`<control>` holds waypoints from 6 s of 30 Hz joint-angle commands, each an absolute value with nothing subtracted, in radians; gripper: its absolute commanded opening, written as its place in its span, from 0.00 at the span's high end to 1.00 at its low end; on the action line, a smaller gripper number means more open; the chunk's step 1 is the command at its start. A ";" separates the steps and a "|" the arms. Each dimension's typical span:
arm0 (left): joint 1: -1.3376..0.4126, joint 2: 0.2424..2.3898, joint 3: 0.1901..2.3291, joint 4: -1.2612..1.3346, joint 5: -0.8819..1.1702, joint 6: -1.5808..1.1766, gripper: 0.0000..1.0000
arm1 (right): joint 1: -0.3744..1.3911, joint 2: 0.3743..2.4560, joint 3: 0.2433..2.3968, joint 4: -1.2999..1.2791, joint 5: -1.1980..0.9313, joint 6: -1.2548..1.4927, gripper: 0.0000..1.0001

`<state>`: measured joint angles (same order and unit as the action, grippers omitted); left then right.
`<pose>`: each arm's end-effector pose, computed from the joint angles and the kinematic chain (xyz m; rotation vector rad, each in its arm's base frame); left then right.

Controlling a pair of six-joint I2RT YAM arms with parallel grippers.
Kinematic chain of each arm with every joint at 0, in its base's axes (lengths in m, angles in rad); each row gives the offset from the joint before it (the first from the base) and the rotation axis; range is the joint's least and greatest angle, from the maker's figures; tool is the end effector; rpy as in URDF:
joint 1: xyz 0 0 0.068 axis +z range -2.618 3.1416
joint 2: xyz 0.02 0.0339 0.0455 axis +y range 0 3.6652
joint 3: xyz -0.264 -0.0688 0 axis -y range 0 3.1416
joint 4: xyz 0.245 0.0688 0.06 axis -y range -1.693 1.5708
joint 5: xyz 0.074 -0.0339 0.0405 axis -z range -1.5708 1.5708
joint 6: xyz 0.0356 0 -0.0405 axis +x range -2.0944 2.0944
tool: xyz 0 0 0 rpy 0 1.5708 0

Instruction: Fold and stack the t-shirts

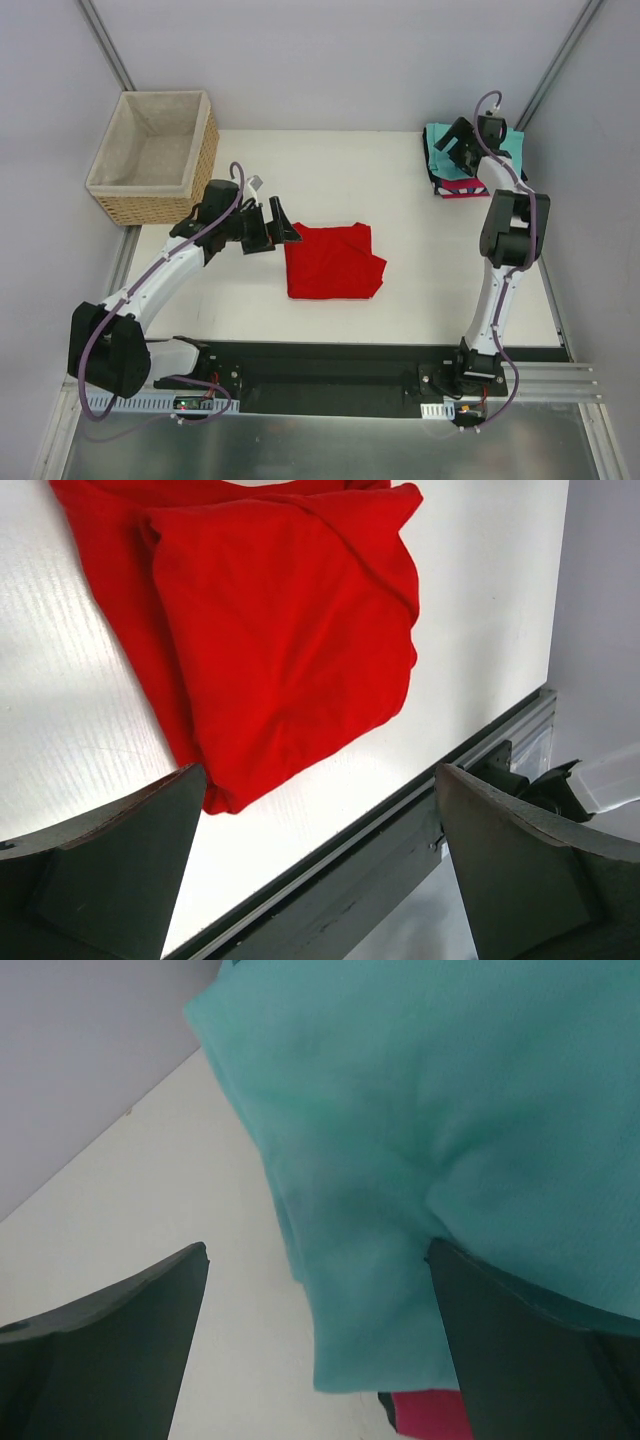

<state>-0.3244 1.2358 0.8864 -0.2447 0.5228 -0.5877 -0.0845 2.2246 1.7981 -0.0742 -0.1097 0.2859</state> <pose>0.2510 -0.1032 0.2766 0.0217 2.2799 -1.0703 0.5229 -0.0404 0.2238 0.3158 2.0526 0.2371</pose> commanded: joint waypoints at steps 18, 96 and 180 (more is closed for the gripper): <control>-0.278 1.230 0.894 -0.241 0.583 -0.584 0.01 | -0.040 2.281 1.798 -0.302 -0.207 0.454 0.03; -0.278 1.124 0.893 -0.285 0.589 -0.584 0.01 | 0.003 2.020 1.539 -0.457 0.015 0.288 0.03; -0.563 1.532 0.687 0.287 0.592 -0.824 0.01 | 0.384 1.263 1.183 -0.646 0.390 0.278 0.00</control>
